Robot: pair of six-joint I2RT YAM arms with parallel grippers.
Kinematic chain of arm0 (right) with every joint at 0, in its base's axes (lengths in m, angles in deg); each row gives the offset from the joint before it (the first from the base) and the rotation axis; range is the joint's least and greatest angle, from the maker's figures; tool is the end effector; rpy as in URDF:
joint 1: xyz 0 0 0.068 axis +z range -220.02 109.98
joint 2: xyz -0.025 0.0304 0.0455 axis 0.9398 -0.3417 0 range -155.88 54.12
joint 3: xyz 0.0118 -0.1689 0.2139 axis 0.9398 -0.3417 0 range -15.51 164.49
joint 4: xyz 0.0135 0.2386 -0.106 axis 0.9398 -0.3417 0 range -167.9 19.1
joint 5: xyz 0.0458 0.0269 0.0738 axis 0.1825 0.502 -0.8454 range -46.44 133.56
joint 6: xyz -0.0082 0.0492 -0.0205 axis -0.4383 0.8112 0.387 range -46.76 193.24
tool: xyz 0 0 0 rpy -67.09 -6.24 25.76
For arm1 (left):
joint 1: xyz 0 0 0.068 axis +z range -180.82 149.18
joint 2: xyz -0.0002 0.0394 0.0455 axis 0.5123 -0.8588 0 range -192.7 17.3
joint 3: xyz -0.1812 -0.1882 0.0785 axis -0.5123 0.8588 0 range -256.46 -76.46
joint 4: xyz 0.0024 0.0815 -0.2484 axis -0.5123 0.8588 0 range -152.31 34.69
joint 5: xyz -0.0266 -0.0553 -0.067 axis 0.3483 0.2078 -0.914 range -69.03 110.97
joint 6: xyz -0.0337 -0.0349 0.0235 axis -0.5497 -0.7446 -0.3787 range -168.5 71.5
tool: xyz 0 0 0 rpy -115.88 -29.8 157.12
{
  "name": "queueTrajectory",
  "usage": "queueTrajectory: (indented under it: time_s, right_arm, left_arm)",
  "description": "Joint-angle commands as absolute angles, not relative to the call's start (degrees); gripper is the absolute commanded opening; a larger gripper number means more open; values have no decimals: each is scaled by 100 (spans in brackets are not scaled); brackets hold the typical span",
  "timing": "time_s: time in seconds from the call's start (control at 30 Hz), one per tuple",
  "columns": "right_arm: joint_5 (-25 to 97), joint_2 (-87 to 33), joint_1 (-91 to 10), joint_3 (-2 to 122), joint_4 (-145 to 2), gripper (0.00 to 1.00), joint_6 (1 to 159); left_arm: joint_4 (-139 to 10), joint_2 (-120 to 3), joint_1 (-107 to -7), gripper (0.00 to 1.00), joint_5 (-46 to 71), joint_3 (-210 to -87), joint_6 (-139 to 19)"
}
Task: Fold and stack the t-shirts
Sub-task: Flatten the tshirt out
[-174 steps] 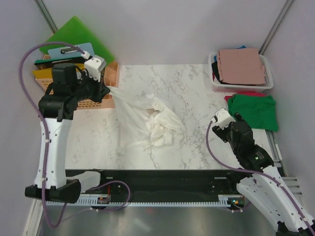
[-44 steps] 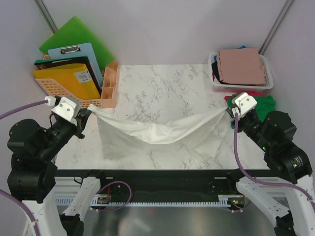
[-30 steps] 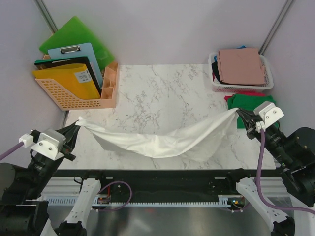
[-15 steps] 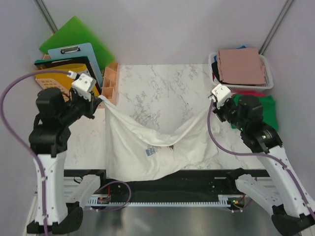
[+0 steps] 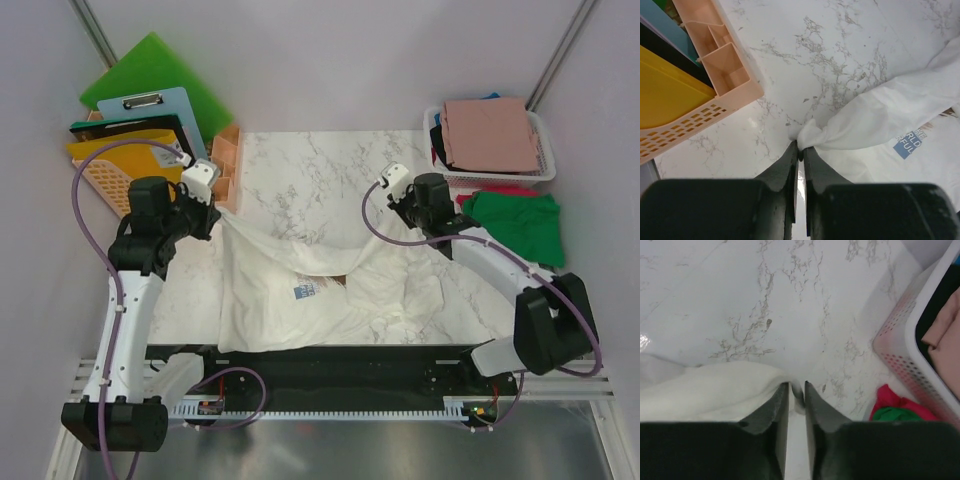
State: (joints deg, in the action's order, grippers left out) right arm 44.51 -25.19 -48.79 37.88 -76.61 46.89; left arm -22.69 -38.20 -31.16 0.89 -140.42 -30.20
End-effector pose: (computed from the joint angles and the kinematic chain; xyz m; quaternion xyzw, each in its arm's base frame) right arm 0.2900 0.1121 0.2623 -0.3485 0.8005 -0.0290 0.4868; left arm 0.1958 -0.0133 0.3709 0.2234 0.8325 -0.0745 0.5015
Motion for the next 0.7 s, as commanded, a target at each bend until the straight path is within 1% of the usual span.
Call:
queueTrajectory:
  time_s: [0.0, 0.03, 0.07, 0.1, 0.13, 0.17, 0.2, 0.27, 0.3, 0.33, 0.37, 0.43, 0.47, 0.5, 0.53, 0.57, 0.6, 0.67]
  right_arm:
    - [5224, -3032, -4866, 4057, -6477, 31, 4705]
    - [5374, -3086, -4875, 4013, -6309, 47, 4835]
    - [5732, -3087, -4875, 3908, -5924, 62, 4941]
    - [5875, -3035, -4875, 3872, -5808, 66, 5047]
    - [6016, -2947, -4875, 3837, -5719, 69, 5109]
    - [6183, -2842, -4875, 3819, -5701, 74, 5248]
    - [6219, -2597, -4936, 3915, -5936, 77, 5285]
    - [6246, -2385, -4963, 4448, -6708, 79, 5442]
    - [6037, -2175, -5015, 4670, -7791, 79, 5400]
    - [5843, -2095, -5033, 4872, -8358, 79, 5399]
    - [5615, -1981, -5042, 5074, -9269, 77, 5443]
    - [4939, -1620, -5104, 5146, -10162, 77, 5320]
    - [4257, -1506, -5095, 5086, -10888, 77, 5346]
    - [3729, -1392, -5095, 5094, -11313, 78, 5138]
    - [3358, -1426, -5095, 5111, -11700, 79, 5136]
    - [2554, -1495, -5095, 5216, -12443, 80, 5118]
    - [2128, -1783, -5095, 5304, -12842, 80, 4866]
    - [1371, -2084, -5104, 5384, -13415, 81, 4846]
  left_arm:
    - [-2988, -3938, -3090, 16, 304, -13957, -2934]
    - [-3005, -3956, -3090, 28, 295, -13913, -2960]
    - [-3084, -3939, -3090, 56, 338, -13843, -2995]
    - [-3102, -3913, -3090, 61, 382, -13816, -2987]
    - [-3111, -3895, -3090, 64, 444, -13807, -2961]
    - [-3128, -3851, -3090, 66, 514, -13781, -2943]
    - [-3137, -3755, -3090, 67, 610, -13746, -2891]
    - [-3129, -3649, -3090, 67, 970, -13693, -2829]
    - [-3120, -3588, -3090, 68, 1189, -13658, -2768]
    - [-3111, -3448, -3090, 69, 1270, -13623, -2732]
    - [-3093, -3360, -3090, 70, 1331, -13596, -2706]
    - [-3050, -3149, -3090, 72, 1332, -13526, -2671]
    - [-3015, -3104, -3090, 73, 1306, -13500, -2705]
    - [-2945, -3078, -3090, 73, 1245, -13465, -2767]
    - [-2883, -3069, -3090, 73, 1079, -13447, -2811]
    - [-2830, -3095, -3090, 74, 973, -13429, -2855]
    - [-2725, -3121, -3090, 74, 859, -13420, -2907]
    - [-2724, -3209, -3090, 74, 708, -13350, -2943]
